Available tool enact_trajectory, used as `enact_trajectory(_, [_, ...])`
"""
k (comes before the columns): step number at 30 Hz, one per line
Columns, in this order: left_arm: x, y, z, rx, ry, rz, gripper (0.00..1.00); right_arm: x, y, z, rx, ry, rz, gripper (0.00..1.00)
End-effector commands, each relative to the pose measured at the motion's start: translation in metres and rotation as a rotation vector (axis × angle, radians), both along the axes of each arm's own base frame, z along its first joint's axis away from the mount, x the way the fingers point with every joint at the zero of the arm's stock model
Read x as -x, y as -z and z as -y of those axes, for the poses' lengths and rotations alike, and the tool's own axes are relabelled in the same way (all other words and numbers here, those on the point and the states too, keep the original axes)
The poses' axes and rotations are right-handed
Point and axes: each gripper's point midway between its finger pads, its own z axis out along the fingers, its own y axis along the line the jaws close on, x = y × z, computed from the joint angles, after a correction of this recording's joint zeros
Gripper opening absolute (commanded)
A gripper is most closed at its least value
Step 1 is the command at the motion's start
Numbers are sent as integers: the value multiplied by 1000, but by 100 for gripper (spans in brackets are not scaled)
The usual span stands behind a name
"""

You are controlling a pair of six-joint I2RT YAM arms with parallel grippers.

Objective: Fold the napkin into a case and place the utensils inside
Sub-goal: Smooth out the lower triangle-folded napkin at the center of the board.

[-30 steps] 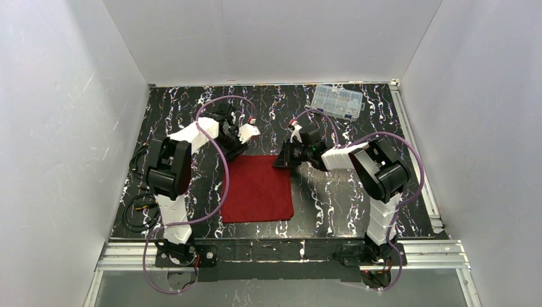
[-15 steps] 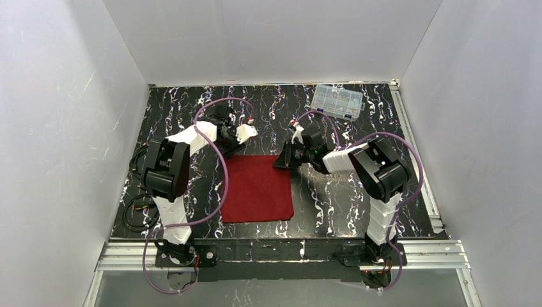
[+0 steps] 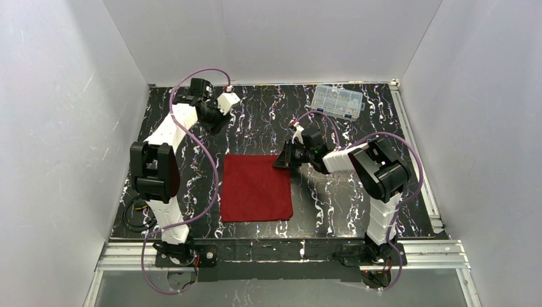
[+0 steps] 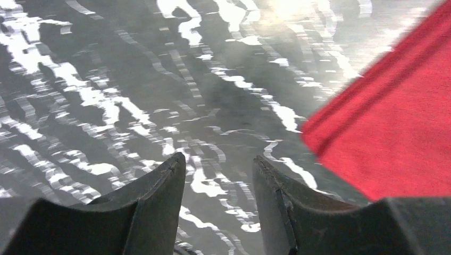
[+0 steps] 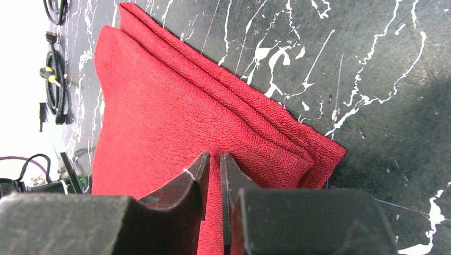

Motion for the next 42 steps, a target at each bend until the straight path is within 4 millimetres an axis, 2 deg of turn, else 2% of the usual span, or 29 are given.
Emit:
enact_trajectory(1, [82, 2, 55, 254, 78, -290, 48, 10, 29, 15, 74, 24, -64, 23])
enact_trajectory(3, [117, 7, 76, 372, 101, -429, 44, 10, 29, 15, 74, 24, -66, 23])
enact_trajectory(6, [149, 19, 94, 480, 82, -607, 31, 10, 29, 15, 72, 25, -67, 23])
enact_trajectory(9, [161, 39, 92, 465, 36, -717, 19, 9, 27, 14, 68, 25, -66, 23])
enact_trajectory(11, [162, 50, 85, 432, 12, -739, 17, 10, 26, 14, 67, 24, -64, 23])
enact_trajectory(19, [140, 79, 59, 283, -87, -702, 14, 11, 24, 13, 55, 26, -63, 23])
enact_trajectory(23, [119, 95, 45, 234, -151, -653, 13, 12, 24, 14, 54, 26, -63, 23])
enact_trajectory(31, [100, 101, 41, 237, -194, -623, 14, 16, 29, 16, 56, 25, -76, 23])
enact_trajectory(35, [98, 101, 38, 241, -205, -616, 22, 14, 29, 15, 55, 26, -72, 24])
enact_trajectory(37, [96, 97, 37, 243, -211, -607, 31, 12, 27, 15, 57, 31, -69, 25])
enact_trajectory(42, [91, 67, 41, 275, -205, -564, 53, -1, 16, 12, 83, 24, -32, 25])
